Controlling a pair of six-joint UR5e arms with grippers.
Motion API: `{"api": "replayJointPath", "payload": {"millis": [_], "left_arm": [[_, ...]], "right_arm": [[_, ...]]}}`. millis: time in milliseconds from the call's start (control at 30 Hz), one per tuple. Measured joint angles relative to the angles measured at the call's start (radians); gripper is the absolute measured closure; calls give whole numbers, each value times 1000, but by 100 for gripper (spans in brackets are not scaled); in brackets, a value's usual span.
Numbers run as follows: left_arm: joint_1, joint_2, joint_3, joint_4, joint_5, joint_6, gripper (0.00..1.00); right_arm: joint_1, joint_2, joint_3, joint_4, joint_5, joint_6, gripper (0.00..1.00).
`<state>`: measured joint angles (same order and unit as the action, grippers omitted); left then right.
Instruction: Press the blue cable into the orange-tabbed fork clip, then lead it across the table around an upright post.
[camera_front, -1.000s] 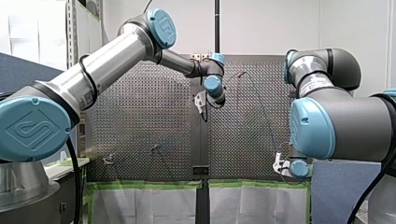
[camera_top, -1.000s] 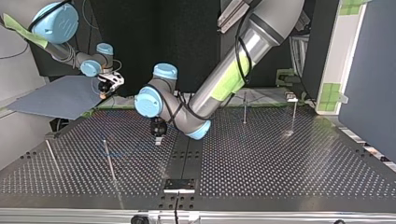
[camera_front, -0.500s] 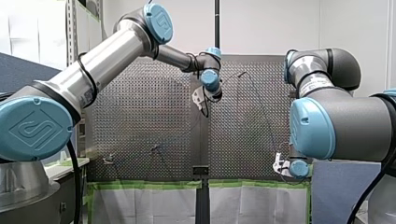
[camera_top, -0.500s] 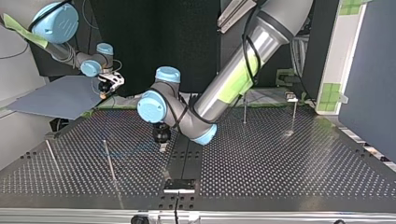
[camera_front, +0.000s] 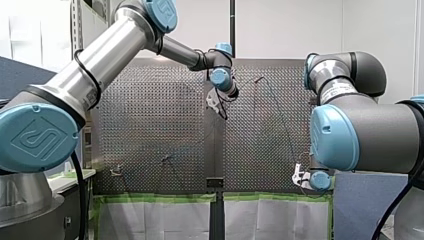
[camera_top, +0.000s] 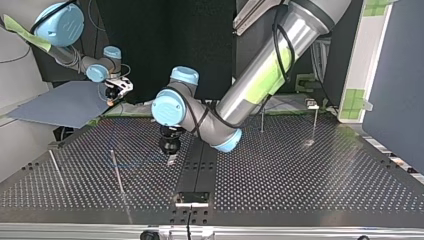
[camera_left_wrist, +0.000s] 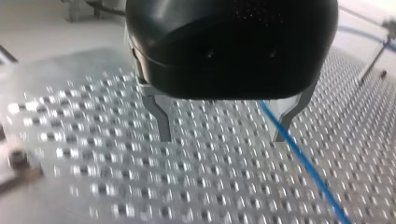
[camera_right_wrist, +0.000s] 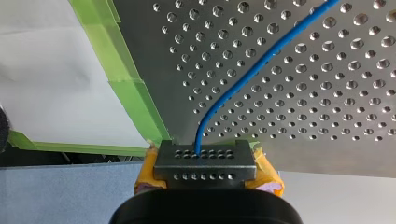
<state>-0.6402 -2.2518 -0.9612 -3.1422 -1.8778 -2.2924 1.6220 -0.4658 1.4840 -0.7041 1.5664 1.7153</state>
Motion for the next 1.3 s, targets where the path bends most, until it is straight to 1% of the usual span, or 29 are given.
{"api": "replayJointPath", "payload": {"millis": [133, 267, 400, 467, 567, 733, 867, 1000, 1167, 1300], "left_arm": [[-11, 20, -38, -2, 37, 13, 0], [-21, 38, -73, -29, 72, 35, 0], [-29, 48, -108, -52, 105, 46, 0], [-35, 54, -118, -62, 113, 52, 0], [-42, 71, -124, -68, 105, 68, 0], [-49, 113, -126, -62, 79, 108, 0], [-52, 154, -123, -37, 77, 148, 0], [-55, 178, -108, -17, 101, 186, 0], [-60, 184, -80, -8, 141, 231, 0], [-66, 183, -54, -12, 160, 271, 0]], "right_arm": [[0, 0, 0, 3, 0, -1, 100], [1, 0, 0, 7, 0, -1, 100], [2, 0, 0, 10, 0, -2, 100], [2, 0, 0, 10, 0, -2, 100], [2, 0, 0, 11, 0, -2, 100], [2, 0, 0, 11, 0, -2, 100], [2, 0, 0, 11, 0, -2, 100], [2, 0, 0, 11, 0, -1, 100], [-1, 0, 0, 11, 0, 0, 100], [-2, 0, 0, 11, 0, 2, 100]]}}
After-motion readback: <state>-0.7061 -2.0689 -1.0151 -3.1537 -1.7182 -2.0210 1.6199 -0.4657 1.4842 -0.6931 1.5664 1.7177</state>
